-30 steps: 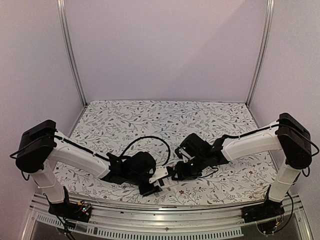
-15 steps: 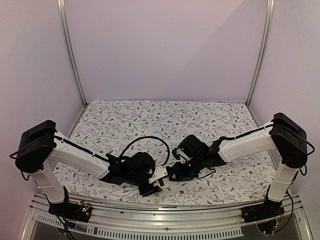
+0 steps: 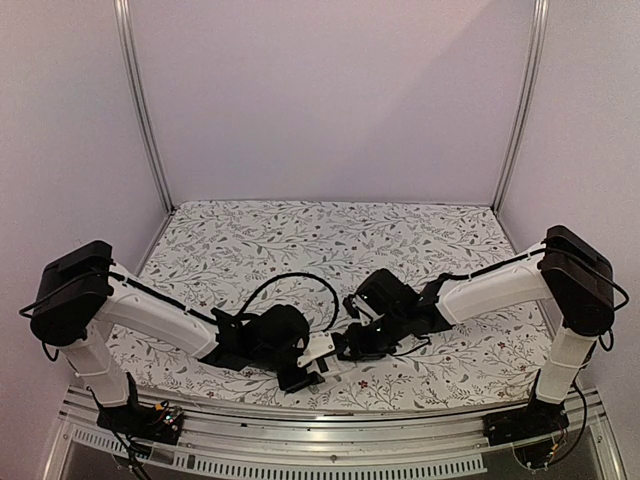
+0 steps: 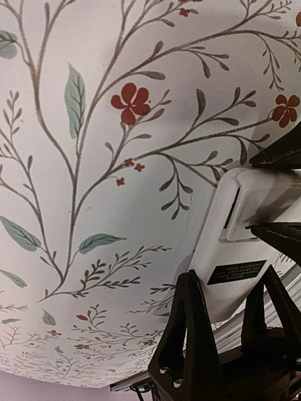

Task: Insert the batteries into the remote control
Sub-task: Load the battery cover onto the remote control without the battery cover.

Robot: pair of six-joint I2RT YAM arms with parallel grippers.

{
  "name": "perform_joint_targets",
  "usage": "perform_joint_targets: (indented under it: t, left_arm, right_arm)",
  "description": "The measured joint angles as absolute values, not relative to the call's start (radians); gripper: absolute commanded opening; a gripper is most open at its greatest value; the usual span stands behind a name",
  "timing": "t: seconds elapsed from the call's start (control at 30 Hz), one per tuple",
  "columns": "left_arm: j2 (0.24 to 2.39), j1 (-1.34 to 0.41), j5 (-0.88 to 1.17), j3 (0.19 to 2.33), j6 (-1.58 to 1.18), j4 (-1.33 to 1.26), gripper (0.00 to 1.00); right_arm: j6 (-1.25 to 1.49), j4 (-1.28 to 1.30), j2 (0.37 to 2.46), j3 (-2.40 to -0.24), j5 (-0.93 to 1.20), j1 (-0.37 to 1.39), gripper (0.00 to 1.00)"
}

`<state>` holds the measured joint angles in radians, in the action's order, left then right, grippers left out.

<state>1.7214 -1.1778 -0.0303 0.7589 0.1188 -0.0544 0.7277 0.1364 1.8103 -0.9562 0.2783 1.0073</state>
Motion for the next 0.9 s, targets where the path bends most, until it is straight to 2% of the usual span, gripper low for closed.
perform_joint_targets:
  t: [0.37,0.63,0.73,0.9]
  left_arm:
    - [1.722,-1.178,-0.027,0.752,0.111,-0.069,0.61]
    - [1.722,-1.178,-0.026,0.749,0.111,-0.075,0.62]
    - [1.721,-1.178,-0.023,0.748,0.111,-0.077,0.65]
    - [1.705,-1.178,-0.001,0.733,0.115,-0.073,0.77]
  right_arm:
    - [0.793,0.096,1.815,-0.954,0.243,1.01,0.33]
    - [0.785,0.093,1.79,-0.939,0.228,1.013,0.6]
    - [0.758,0.099,1.773,-0.939,0.231,1.01,0.71]
    - [0.662,0.124,1.736,-0.941,0.247,0.976,0.74]
